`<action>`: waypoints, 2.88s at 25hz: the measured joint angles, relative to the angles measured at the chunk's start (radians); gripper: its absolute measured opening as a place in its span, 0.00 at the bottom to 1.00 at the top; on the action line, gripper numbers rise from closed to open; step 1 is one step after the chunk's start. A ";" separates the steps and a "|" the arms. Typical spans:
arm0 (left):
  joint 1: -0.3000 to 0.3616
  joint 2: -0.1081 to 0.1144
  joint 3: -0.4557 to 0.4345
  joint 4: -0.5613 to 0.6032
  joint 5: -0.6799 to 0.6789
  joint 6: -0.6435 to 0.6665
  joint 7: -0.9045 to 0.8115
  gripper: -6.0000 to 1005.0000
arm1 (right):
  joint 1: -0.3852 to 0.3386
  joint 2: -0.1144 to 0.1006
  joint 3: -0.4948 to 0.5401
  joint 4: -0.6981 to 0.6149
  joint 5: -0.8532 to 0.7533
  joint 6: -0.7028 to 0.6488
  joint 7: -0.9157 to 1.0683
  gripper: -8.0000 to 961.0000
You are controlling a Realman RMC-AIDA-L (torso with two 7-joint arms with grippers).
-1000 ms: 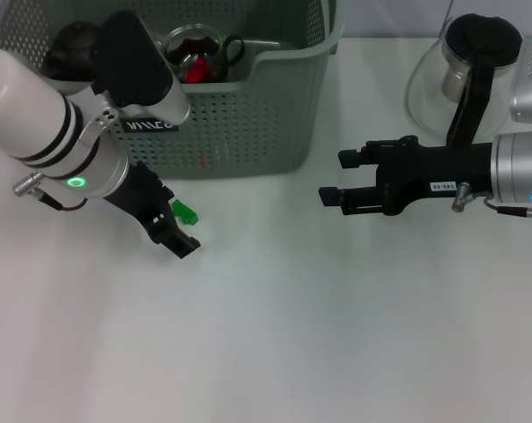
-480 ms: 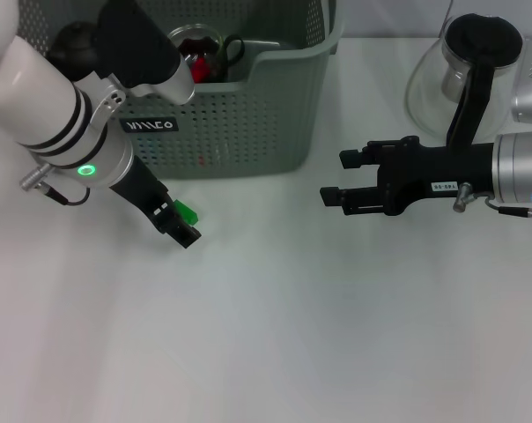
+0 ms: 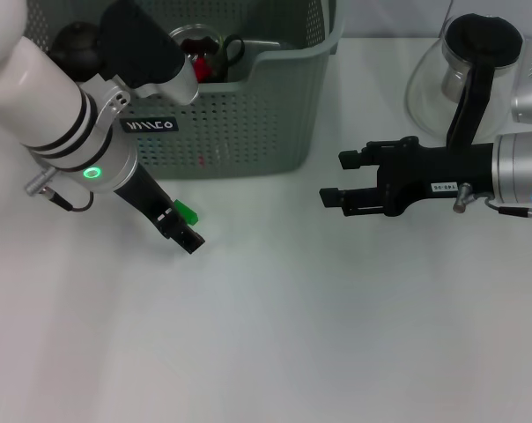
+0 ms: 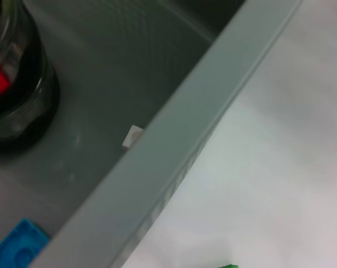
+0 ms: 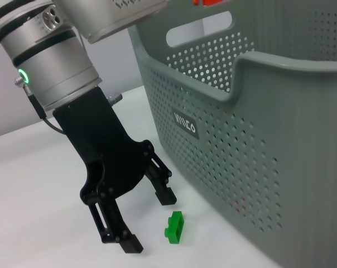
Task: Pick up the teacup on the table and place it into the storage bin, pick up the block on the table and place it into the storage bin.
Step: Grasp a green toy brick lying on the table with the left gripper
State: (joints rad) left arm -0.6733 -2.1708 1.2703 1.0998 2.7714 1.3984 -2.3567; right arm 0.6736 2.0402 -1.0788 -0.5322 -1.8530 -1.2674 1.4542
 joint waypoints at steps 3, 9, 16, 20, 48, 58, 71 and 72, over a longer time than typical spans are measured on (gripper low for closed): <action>-0.006 0.000 -0.004 0.001 -0.005 0.006 -0.019 0.90 | 0.003 0.000 -0.002 0.000 0.000 -0.002 0.000 0.80; -0.020 0.001 -0.011 -0.001 -0.008 0.026 -0.055 0.90 | 0.002 0.000 -0.004 -0.003 0.000 -0.005 -0.001 0.80; -0.021 0.002 -0.011 -0.007 -0.008 0.019 -0.105 0.91 | 0.000 0.001 -0.005 -0.001 0.000 -0.008 -0.015 0.80; -0.026 0.004 -0.011 -0.009 -0.002 0.017 -0.141 0.91 | 0.002 0.003 -0.006 0.000 -0.001 -0.008 -0.027 0.80; -0.082 0.001 0.013 -0.113 0.045 -0.068 -0.285 0.90 | 0.009 -0.003 -0.018 -0.008 -0.028 -0.023 -0.049 0.80; -0.089 0.002 0.029 -0.143 0.057 -0.106 -0.277 0.90 | 0.009 -0.003 -0.014 -0.008 -0.028 -0.022 -0.045 0.80; -0.090 0.001 0.048 -0.150 0.058 -0.118 -0.281 0.90 | 0.005 -0.002 -0.010 -0.008 -0.028 -0.022 -0.048 0.80; -0.090 0.000 0.055 -0.150 0.058 -0.119 -0.283 0.90 | 0.005 -0.002 -0.010 -0.008 -0.028 -0.022 -0.048 0.80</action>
State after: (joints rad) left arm -0.7637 -2.1705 1.3255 0.9501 2.8295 1.2794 -2.6392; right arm 0.6785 2.0386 -1.0891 -0.5400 -1.8806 -1.2896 1.4060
